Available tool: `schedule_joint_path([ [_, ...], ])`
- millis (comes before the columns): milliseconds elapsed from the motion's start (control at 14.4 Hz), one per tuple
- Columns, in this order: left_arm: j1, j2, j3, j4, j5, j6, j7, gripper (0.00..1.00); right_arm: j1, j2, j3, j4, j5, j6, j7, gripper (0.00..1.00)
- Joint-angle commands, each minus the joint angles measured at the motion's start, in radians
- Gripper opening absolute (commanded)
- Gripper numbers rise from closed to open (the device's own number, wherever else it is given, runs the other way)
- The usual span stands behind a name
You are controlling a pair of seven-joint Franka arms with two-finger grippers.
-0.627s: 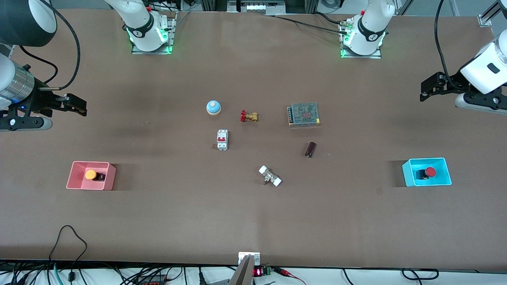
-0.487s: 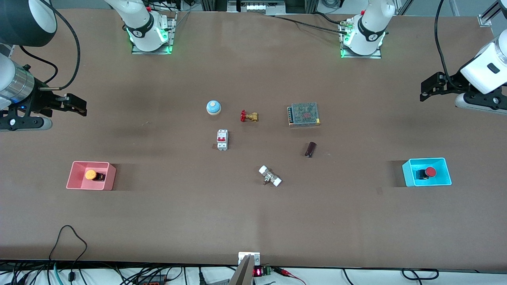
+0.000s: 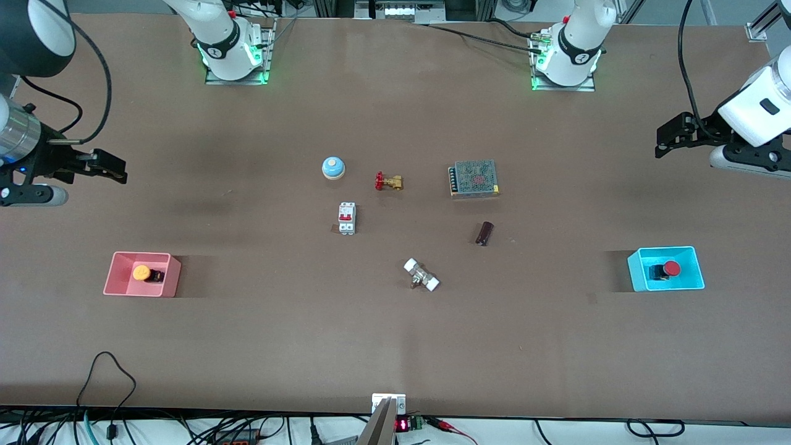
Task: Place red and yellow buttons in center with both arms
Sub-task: 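Move the right gripper over the pink box while the left gripper approaches the cyan box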
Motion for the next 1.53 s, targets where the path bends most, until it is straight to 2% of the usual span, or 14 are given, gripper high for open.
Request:
schedule_joint_path([
  [0, 0.008, -0.008, 0.000, 0.001, -0.015, -0.016, 0.017, 1.00, -0.028, 0.023, 0.012, -0.024, 0.006, 0.042, 0.009, 1.00],
  [139, 0.008, -0.003, 0.004, 0.001, -0.018, -0.019, 0.018, 1.00, -0.047, 0.054, 0.012, -0.026, 0.008, 0.047, 0.009, 1.00],
  [348, 0.010, 0.014, 0.009, 0.015, -0.018, -0.019, 0.017, 1.00, -0.071, 0.129, 0.012, -0.026, 0.003, 0.162, -0.021, 1.00],
  [627, 0.036, 0.126, 0.013, 0.102, -0.015, -0.019, 0.018, 1.00, -0.107, 0.208, 0.012, -0.024, 0.000, 0.262, -0.023, 1.00],
  [905, 0.046, 0.156, 0.015, 0.105, -0.013, -0.014, 0.020, 1.00, -0.122, 0.278, 0.012, -0.026, -0.041, 0.346, -0.017, 1.00],
  [1114, 0.124, 0.231, 0.013, 0.111, -0.038, 0.038, 0.040, 1.00, -0.148, 0.344, 0.012, -0.027, -0.043, 0.450, -0.021, 1.00],
  [1253, 0.129, 0.290, 0.015, 0.134, -0.018, 0.114, 0.035, 1.00, -0.159, 0.392, 0.012, -0.027, -0.046, 0.542, -0.026, 1.00],
  [1462, 0.155, 0.438, 0.033, 0.182, -0.018, 0.185, 0.034, 1.00, -0.162, 0.441, 0.012, -0.030, -0.047, 0.622, -0.027, 1.00],
])
